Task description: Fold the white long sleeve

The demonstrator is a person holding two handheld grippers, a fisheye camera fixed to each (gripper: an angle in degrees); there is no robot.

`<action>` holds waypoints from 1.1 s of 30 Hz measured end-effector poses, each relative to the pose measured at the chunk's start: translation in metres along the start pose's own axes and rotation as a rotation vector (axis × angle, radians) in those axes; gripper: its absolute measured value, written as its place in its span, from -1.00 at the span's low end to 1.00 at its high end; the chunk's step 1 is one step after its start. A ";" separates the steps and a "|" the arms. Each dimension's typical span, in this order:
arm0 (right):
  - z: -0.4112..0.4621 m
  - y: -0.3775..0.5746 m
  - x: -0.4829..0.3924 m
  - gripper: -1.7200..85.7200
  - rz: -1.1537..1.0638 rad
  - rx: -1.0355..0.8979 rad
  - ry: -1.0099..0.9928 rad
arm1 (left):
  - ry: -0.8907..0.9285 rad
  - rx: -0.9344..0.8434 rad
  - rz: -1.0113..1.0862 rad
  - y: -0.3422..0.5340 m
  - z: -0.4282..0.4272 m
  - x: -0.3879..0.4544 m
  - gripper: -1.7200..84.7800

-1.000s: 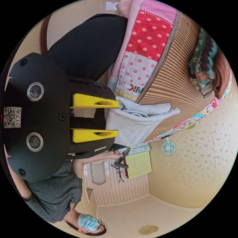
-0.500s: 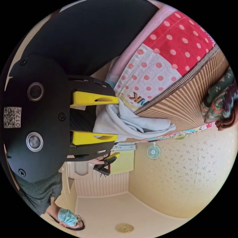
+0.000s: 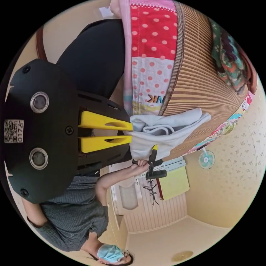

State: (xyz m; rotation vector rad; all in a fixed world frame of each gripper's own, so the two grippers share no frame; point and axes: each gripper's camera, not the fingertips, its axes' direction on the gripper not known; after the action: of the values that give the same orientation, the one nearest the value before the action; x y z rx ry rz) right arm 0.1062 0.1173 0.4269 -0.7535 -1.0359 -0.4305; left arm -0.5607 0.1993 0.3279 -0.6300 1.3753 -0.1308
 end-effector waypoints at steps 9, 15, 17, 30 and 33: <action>-0.004 0.001 -0.030 -0.93 -0.037 -0.031 0.151 | 0.066 0.048 -0.117 0.013 0.073 -0.026 -0.43; -0.040 0.004 -0.087 -0.76 -0.087 0.051 0.161 | 0.029 0.075 -0.039 0.012 0.094 0.007 -0.79; -0.058 -0.006 -0.113 -0.64 -0.139 0.063 0.025 | -0.051 0.088 0.034 0.013 0.100 0.041 -0.79; -0.019 -0.083 -0.217 -0.62 -0.365 -0.446 0.513 | -0.483 0.098 0.425 0.014 0.221 0.194 -0.79; -0.086 -0.063 -0.184 -0.72 -0.346 -0.266 0.330 | -0.242 0.138 0.458 0.022 0.206 0.180 -0.74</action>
State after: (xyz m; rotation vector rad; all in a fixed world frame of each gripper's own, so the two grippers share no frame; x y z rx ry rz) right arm 0.0332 0.0075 0.2603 -0.7073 -0.8038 -0.9725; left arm -0.3348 0.2073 0.1724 -0.1969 1.2308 0.2113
